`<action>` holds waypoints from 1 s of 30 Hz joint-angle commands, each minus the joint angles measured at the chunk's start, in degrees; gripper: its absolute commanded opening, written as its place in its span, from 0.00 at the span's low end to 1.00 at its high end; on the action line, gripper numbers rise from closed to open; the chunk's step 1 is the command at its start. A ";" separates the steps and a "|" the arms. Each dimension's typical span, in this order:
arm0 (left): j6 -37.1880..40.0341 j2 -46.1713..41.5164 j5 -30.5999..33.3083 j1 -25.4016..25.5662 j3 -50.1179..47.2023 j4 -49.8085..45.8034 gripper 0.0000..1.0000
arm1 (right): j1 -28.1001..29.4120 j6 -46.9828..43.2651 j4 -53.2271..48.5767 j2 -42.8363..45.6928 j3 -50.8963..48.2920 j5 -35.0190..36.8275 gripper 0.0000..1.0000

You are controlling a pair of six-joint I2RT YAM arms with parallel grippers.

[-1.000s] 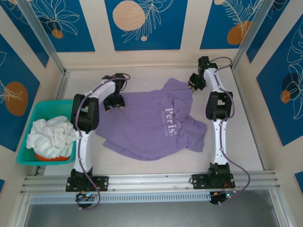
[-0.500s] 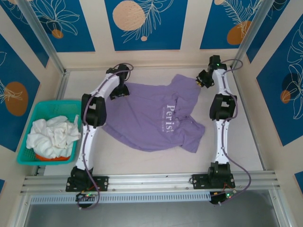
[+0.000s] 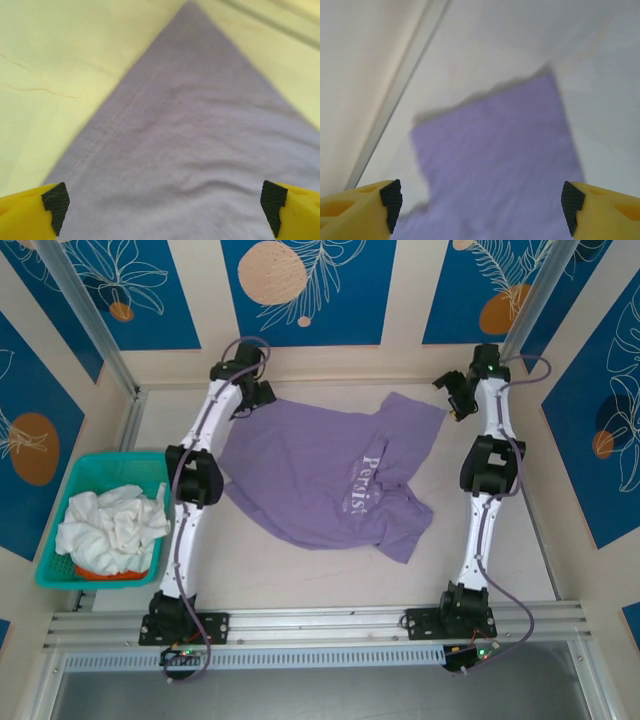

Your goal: Fold and stack the t-shirts

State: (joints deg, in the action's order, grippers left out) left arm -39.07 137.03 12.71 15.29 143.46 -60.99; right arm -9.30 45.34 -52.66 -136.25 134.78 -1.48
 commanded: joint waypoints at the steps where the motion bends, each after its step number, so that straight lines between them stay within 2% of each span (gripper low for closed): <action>1: -3.83 -16.59 0.85 0.80 -15.53 -0.01 0.99 | 4.46 -0.28 -1.11 18.44 -14.93 1.93 0.85; 2: -5.17 -22.16 0.25 0.78 -24.67 2.07 0.96 | 5.65 0.81 -0.53 23.96 -22.27 3.39 0.84; 4: -6.57 -31.37 -1.78 0.41 -39.96 6.20 0.85 | 7.97 3.70 1.58 34.86 -37.85 6.42 0.83; 6: -6.49 -38.62 -3.89 -0.35 -51.93 7.53 0.78 | 9.73 6.48 3.95 46.49 -53.27 5.66 0.75; 9: -4.79 -42.93 -8.73 -2.20 -62.64 6.19 0.67 | 11.27 9.00 1.46 58.48 -68.99 1.03 0.63; 12: -2.77 -44.04 -11.23 -2.63 -69.35 7.12 0.55 | 13.58 9.75 -3.23 65.06 -78.80 -3.38 0.53; 14: -2.67 -43.61 -11.59 -2.84 -71.86 8.67 0.55 | 15.72 11.82 -3.44 67.86 -84.29 -7.05 0.49; 17: -2.50 -40.53 -12.79 -3.60 -72.56 10.87 0.66 | 21.30 15.38 -2.55 70.52 -89.91 -5.79 0.49; 19: -2.33 -37.77 -13.34 -3.98 -72.07 12.22 0.68 | 22.78 19.16 -1.41 71.12 -93.31 -6.29 0.50; 21: -2.16 -34.46 -15.13 -4.61 -71.44 13.49 0.67 | 23.92 21.70 2.47 70.55 -96.24 -8.74 0.52; 24: -2.24 -31.14 -14.90 -4.74 -70.84 14.59 0.64 | 25.94 23.20 4.03 68.28 -96.93 -6.83 0.56; 29: -2.91 -27.05 -15.29 -4.83 -71.34 17.15 0.57 | 27.08 23.21 6.01 62.31 -96.28 -5.13 0.56; 30: -2.88 -26.32 -15.60 -4.83 -71.14 17.71 0.54 | 27.63 23.45 6.56 61.20 -96.14 -4.90 0.56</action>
State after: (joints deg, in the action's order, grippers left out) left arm -41.71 108.92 -1.04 11.14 71.48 -45.78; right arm 17.45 66.48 -47.55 -72.86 38.35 -6.83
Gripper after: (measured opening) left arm 0.569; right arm 0.560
